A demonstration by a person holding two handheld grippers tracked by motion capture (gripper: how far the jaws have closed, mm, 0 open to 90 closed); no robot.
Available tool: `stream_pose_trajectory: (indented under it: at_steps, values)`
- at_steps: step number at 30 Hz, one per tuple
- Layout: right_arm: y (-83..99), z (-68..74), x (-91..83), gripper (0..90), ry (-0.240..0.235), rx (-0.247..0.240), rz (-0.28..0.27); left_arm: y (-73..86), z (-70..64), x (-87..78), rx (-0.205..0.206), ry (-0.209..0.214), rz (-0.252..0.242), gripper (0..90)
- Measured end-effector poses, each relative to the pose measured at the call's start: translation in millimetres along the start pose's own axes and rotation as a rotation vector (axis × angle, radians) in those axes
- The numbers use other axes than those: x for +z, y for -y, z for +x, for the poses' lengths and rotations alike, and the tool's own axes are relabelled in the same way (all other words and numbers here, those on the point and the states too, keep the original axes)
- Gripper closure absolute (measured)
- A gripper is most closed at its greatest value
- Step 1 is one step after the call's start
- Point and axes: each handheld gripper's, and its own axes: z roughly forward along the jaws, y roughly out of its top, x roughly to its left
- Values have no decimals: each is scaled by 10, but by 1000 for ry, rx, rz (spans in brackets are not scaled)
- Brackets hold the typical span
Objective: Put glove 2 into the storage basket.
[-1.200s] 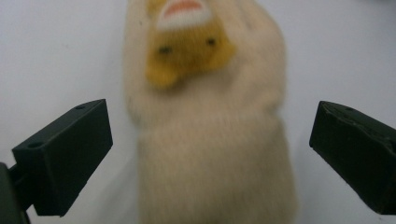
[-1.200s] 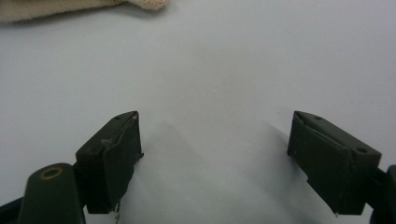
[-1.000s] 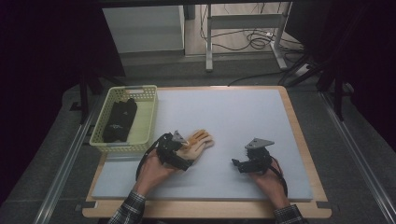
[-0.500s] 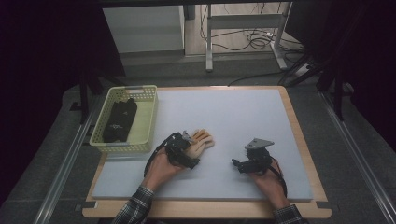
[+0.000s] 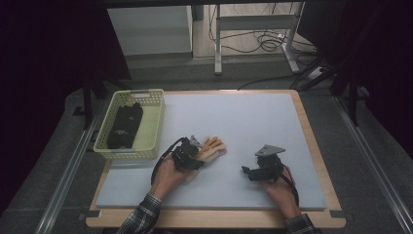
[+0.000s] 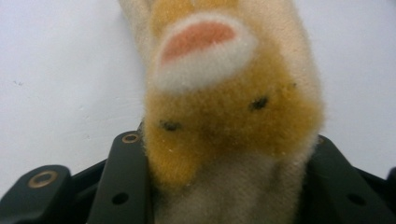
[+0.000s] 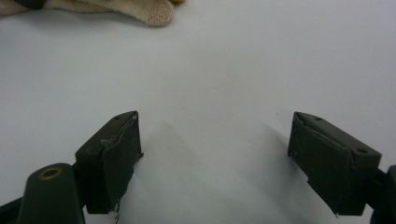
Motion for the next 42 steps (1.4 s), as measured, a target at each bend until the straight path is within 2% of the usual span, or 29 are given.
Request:
stream_pose_trajectory:
  at_steps: [3, 5, 7, 9, 16, 24, 27, 28, 32, 35, 37, 38, 40, 42]
  values:
    - [0, -2, 1, 169, -2, 2, 0, -11, 51, -26, -22, 16, -10, 594]
    - [0, -5, 1, 169, -3, 3, 1, -28, 77, -65, -36, 11, -24, 605]
    - [0, -1, 0, 169, -1, 1, 0, -71, 87, -132, -40, 0, -44, 660]
    - [0, 0, 0, 169, 0, 1, 0, -92, 86, -148, -40, 10, -41, 664]
    - [1, 3, -1, 169, 0, 1, 0, -181, 85, -210, -40, -3, -54, 687]
    - [1, 3, -2, 169, 1, 0, -1, -307, 178, -368, -62, -21, -81, 687]
    - [1, 3, -2, 169, 1, -1, -1, -373, 240, -447, -78, -36, -91, 687]
    - [1, 3, -2, 169, 1, -1, -1, -419, 279, -506, -90, -53, -96, 687]
    - [1, 3, -2, 169, 1, -2, -2, -481, 345, -603, -99, -74, -98, 686]
    - [1, 2, -2, 169, 1, -2, -2, -527, 422, -686, -126, -100, -102, 686]
    - [2, 3, -1, 169, 2, -4, -3, -545, 530, -765, -151, -125, -100, 686]
    - [2, 3, -1, 169, 2, -4, -3, -545, 530, -765, -151, -125, -100, 686]
    - [1, 1, -1, 169, 1, -3, -2, -540, 614, -821, -173, -141, -103, 686]
    - [1, 1, -1, 169, 1, -3, -2, -512, 748, -917, -198, -165, -111, 685]
